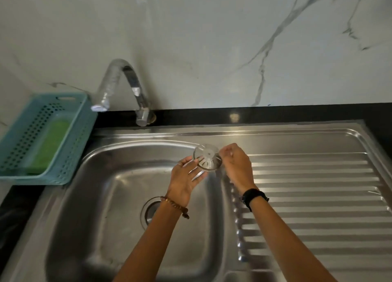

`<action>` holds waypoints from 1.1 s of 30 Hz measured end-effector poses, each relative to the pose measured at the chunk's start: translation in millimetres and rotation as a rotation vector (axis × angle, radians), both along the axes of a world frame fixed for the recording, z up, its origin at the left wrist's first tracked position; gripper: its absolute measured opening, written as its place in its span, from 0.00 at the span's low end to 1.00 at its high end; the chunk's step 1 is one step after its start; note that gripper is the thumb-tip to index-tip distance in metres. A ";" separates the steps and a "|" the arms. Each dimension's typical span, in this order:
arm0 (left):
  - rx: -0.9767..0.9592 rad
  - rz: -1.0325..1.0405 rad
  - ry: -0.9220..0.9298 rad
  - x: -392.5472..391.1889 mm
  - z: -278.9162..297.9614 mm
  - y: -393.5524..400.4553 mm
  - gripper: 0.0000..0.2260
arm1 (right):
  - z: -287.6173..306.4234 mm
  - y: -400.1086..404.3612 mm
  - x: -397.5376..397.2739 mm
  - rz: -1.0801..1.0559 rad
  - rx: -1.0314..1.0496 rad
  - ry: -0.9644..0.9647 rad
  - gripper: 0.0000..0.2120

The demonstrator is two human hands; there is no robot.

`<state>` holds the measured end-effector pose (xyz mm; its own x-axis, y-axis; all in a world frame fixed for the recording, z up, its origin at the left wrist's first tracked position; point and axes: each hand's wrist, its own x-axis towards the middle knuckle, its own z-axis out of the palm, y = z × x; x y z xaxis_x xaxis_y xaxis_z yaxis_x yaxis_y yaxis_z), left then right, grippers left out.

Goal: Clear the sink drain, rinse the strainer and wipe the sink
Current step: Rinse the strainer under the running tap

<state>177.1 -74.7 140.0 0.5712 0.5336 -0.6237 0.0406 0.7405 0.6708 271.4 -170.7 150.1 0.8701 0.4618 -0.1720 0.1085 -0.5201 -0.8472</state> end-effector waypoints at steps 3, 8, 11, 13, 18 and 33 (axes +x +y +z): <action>0.015 0.074 -0.035 -46.1 1.5 37.1 0.07 | 19.0 49.3 -30.1 0.107 0.094 -0.053 0.09; -0.017 0.031 -0.051 -92.0 9.0 93.9 0.09 | 41.3 139.2 -70.3 0.177 0.311 0.126 0.12; -0.024 -0.037 -0.054 -103.8 10.9 116.9 0.14 | 42.2 185.2 -67.9 0.100 0.331 0.190 0.16; -0.029 -0.096 -0.063 -109.8 10.4 127.8 0.15 | 39.8 205.4 -65.0 0.044 0.355 0.182 0.14; -0.076 -0.150 -0.074 -114.7 4.2 141.8 0.17 | 33.4 224.4 -61.6 -0.003 0.250 -0.020 0.10; -0.169 -0.146 -0.015 -117.7 -12.5 145.5 0.16 | 35.1 188.8 -74.9 0.437 0.066 -0.161 0.16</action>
<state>59.4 70.9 127.5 0.6447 0.3332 -0.6880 0.1464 0.8295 0.5389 196.6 18.1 185.2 0.6048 0.7964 -0.0081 0.4385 -0.3415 -0.8313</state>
